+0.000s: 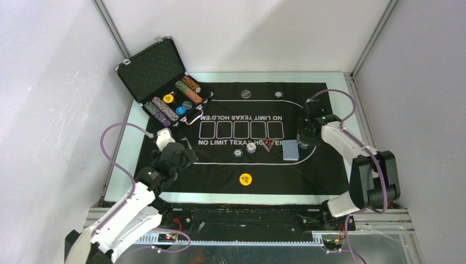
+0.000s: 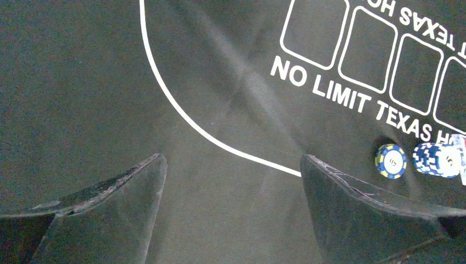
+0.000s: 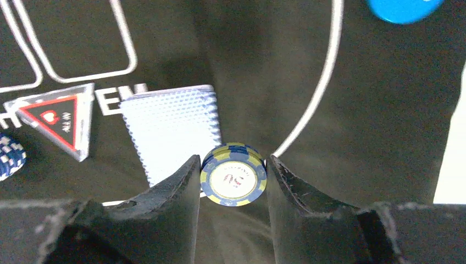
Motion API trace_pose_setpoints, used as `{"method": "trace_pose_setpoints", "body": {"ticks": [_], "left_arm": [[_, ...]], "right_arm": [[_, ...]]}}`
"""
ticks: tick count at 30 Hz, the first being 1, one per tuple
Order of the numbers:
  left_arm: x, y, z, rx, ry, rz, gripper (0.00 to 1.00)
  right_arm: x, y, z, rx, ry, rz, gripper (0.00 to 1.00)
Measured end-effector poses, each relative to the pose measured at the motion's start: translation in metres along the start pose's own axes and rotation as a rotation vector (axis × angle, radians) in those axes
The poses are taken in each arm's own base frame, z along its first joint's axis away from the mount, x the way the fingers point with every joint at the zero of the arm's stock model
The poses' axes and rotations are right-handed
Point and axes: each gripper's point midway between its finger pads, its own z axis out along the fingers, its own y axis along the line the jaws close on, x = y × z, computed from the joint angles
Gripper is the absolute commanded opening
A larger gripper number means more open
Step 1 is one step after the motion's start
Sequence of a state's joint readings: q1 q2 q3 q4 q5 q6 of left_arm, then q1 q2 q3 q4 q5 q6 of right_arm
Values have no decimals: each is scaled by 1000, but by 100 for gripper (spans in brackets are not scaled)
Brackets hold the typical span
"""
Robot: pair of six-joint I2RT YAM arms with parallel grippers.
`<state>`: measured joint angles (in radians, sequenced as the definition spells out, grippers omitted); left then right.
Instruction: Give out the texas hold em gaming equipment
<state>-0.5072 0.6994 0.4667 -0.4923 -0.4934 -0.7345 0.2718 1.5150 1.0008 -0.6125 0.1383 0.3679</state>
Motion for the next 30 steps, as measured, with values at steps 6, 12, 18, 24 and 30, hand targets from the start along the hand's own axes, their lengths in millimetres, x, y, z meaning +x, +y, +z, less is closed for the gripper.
{"method": "trace_pose_setpoints", "body": {"ticks": [6,12,18,24,30], "left_arm": [[5,3,1,-7,9,6,98],[5,3,1,-6,9,6,98],[5,2,1,-4,10,6,98],[5,3,1,-4,11,6,98],[5,2,1,-1,13,6,98]], "right_arm": [[0,-61,-9,75,-37,195,11],[1,-89,-14,112,-62,297,11],[0,-100,-16,129,-72,341,11],[0,-104,-16,135,-72,357,11],[0,-122,-2,166,-56,414,12]]}}
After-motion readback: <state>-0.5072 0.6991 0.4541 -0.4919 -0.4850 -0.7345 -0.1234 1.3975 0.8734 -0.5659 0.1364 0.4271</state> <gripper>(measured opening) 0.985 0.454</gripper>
